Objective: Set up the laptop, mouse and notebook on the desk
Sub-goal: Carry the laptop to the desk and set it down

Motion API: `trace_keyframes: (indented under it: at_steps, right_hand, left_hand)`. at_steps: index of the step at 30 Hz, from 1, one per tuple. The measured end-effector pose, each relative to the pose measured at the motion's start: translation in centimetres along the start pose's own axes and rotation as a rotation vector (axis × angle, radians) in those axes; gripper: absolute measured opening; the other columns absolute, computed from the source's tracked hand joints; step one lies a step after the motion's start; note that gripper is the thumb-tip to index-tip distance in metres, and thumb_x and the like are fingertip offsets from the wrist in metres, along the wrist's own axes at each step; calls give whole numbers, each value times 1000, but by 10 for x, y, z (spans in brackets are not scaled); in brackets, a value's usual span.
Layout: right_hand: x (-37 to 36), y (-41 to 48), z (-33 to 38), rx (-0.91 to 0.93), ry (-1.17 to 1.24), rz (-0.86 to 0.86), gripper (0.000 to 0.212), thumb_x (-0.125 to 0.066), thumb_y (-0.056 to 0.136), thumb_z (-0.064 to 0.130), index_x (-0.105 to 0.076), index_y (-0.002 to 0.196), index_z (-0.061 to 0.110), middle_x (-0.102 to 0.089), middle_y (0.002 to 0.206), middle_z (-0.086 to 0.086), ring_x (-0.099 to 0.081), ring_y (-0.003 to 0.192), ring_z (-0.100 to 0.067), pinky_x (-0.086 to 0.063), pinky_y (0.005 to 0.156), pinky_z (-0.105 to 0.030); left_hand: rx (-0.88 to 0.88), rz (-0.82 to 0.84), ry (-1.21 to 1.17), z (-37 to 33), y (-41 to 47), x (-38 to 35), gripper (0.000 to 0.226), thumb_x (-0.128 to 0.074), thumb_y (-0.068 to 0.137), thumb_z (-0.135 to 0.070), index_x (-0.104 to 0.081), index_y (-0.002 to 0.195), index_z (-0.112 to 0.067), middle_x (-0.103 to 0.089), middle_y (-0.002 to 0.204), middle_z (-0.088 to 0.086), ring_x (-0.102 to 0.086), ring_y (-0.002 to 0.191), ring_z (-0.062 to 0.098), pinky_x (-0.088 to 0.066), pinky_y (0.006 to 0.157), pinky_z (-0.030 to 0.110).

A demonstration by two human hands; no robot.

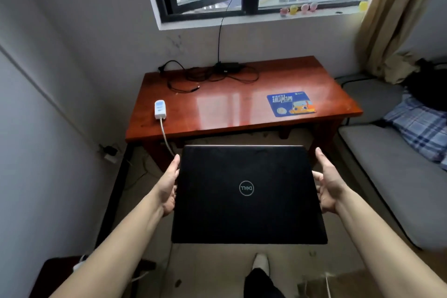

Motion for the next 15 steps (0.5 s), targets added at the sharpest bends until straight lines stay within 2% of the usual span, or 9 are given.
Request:
trace_keyframes:
  at_steps: [2,3,4,5,6,9,11,13,15]
  right_hand:
    - [-4,25,36,13,21,13,84,-58,55,95,-80,68,15,-60,60,-5,-53,43,-22,-45,48,-26]
    - [-5,38,59,23,23,23,83,-59,56,94,-80,66,14,-64,58,-6,-57,41,-23,-48,45,-28]
    - [-8,51,85,27,11,32,82,-60,57,93,-81,67,14,-66,58,-7,-59,39,-24,-49,43,-30]
    - [-12,64,109,33,1,38,82,-61,58,92,-81,68,14,-68,58,-7,-61,39,-24,-50,42,-31]
    - [-15,77,132,46,-19,29,80,-61,59,91,-81,68,14,-69,58,-7,-62,41,-23,-50,42,-31]
    - [-31,120,198,64,-102,5,82,-59,61,91,-80,79,14,-70,65,-6,-66,54,-25,-53,52,-30]
    - [-39,142,226,63,-137,-12,86,-57,60,93,-77,90,15,-71,74,-8,-65,68,-28,-52,59,-31]
    - [-50,175,255,43,-178,-13,86,-57,59,93,-74,92,16,-72,74,-8,-68,64,-28,-54,53,-32]
    - [-61,196,269,48,-170,-16,87,-59,57,93,-72,91,15,-70,62,-5,-66,47,-22,-50,43,-28]
  left_hand:
    - [7,-23,-12,-30,24,-10,71,-40,80,-84,-71,115,-30,-68,96,6,-65,67,18,-52,49,26]
    - [3,-17,-13,-49,38,-17,72,-40,81,-84,-69,119,-30,-68,103,8,-67,75,20,-55,54,28]
    - [-2,-18,-13,-69,51,-23,74,-39,81,-84,-66,124,-30,-66,115,11,-68,93,26,-58,66,34]
    - [0,-29,-24,-86,67,-25,76,-39,81,-84,-62,130,-30,-62,125,13,-62,112,31,-56,80,40]
    - [2,-42,-32,-102,79,-27,77,-38,81,-84,-59,133,-31,-59,129,13,-57,120,34,-52,88,44]
    - [5,-38,-79,-148,117,-34,75,-38,82,-83,-59,132,-31,-65,110,7,-63,104,28,-55,72,37]
    - [-9,-43,-96,-169,138,-35,74,-39,82,-82,-61,131,-30,-69,111,6,-64,105,28,-56,67,36]
    - [4,-50,-94,-190,173,-33,76,-39,82,-82,-60,132,-28,-67,123,8,-61,113,31,-56,78,40]
    - [25,-71,-99,-201,197,-29,78,-38,83,-82,-60,133,-27,-61,132,8,-54,125,33,-48,101,46]
Point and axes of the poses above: each hand's wrist, its own y-axis towards the middle knuckle, its own x-axis out of the back of the hand, z = x × y, the point moved 4 cm from there along y, towards the middle knuckle
